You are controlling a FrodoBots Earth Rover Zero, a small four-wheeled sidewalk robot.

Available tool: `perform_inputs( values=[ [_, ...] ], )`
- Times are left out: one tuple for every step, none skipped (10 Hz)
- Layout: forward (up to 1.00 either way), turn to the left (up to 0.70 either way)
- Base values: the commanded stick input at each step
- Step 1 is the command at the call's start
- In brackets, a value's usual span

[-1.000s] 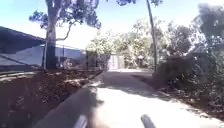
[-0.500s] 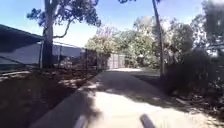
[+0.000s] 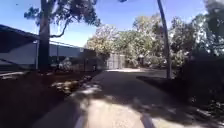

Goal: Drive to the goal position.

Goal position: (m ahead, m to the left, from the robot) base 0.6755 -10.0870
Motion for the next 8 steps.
perform_inputs(
  values=[
    [1.0, 0.0],
    [1.0, 0.0],
    [1.0, 0.0],
    [1.0, 0.0],
    [1.0, 0.0],
    [1.0, 0.0],
    [1.0, 0.0],
    [1.0, 0.0]
  ],
)
